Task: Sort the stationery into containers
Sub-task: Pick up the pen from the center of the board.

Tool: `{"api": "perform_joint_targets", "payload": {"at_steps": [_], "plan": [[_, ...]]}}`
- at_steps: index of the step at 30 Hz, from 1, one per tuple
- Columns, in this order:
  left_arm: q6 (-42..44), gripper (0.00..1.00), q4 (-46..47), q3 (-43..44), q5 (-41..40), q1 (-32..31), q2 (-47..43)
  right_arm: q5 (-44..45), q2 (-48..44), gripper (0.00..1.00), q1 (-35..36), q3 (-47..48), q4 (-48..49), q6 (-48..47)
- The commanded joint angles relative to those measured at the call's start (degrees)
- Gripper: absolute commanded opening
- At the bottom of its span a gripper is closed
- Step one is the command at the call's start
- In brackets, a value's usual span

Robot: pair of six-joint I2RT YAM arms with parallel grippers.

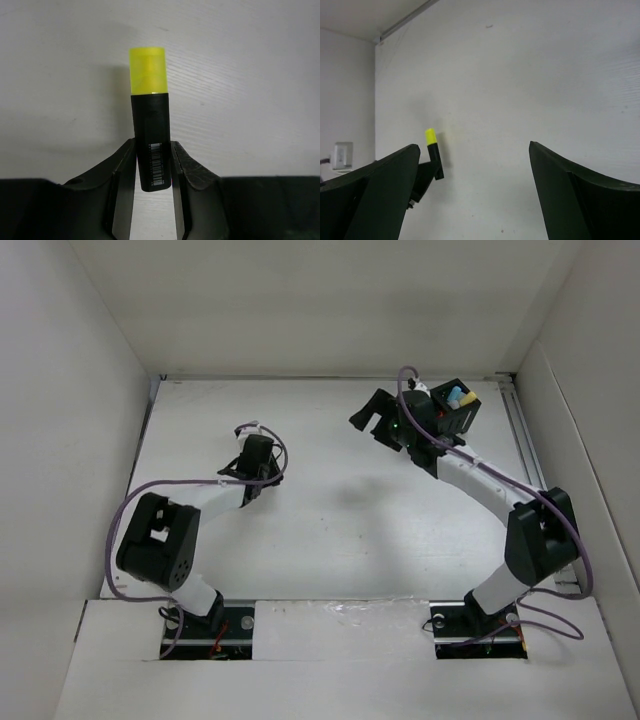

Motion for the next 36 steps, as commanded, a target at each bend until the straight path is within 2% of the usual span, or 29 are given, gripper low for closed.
{"api": "perform_joint_targets", "payload": {"at_steps": [1, 6, 10, 16, 25, 29, 30, 32, 33, 36], "plan": [[3.55, 0.00, 4.51, -1.16, 6.97, -0.54, -6.62, -9.29, 3.31, 0.96, 0.09, 1.43, 3.86, -1.04], [6.01, 0.00, 9.95, -2.84, 15.40, -2.12, -11.63, -16.67, 5.69, 0.96, 1.76, 1.43, 7.37, -1.04], [8.73, 0.00, 15.22, -4.34, 20.93, -4.67, -12.17, -18.09, 6.84, 0.96, 3.42, 1.43, 9.13, -0.51], [8.74, 0.00, 20.14, -6.26, 28.50, -4.68, -11.64, -20.46, 8.42, 0.98, 4.74, 1.96, 10.80, -0.51], [8.74, 0.00, 22.26, -6.80, 31.76, -4.68, -11.64, -23.27, 13.60, 0.96, 5.27, 4.32, 12.03, 0.63], [8.12, 0.00, 23.49, -7.41, 33.17, -4.68, -11.64, -25.56, 14.92, 0.84, 5.27, 4.33, 13.18, 1.68], [8.12, 0.00, 23.49, -7.41, 33.17, -4.68, -11.64, -25.57, 14.93, 0.71, 5.27, 4.33, 13.18, 1.68], [8.12, 0.00, 23.49, -7.41, 33.17, -4.68, -11.64, -26.09, 14.93, 0.54, 5.27, 4.33, 13.70, 1.68], [8.12, 0.00, 23.49, -7.41, 33.17, -4.68, -11.64, -26.09, 14.93, 0.40, 5.27, 4.33, 13.70, 1.68], [8.12, 0.00, 23.49, -7.41, 33.17, -4.68, -11.64, -26.71, 14.93, 0.20, 5.79, 4.33, 13.70, 1.68]]}}
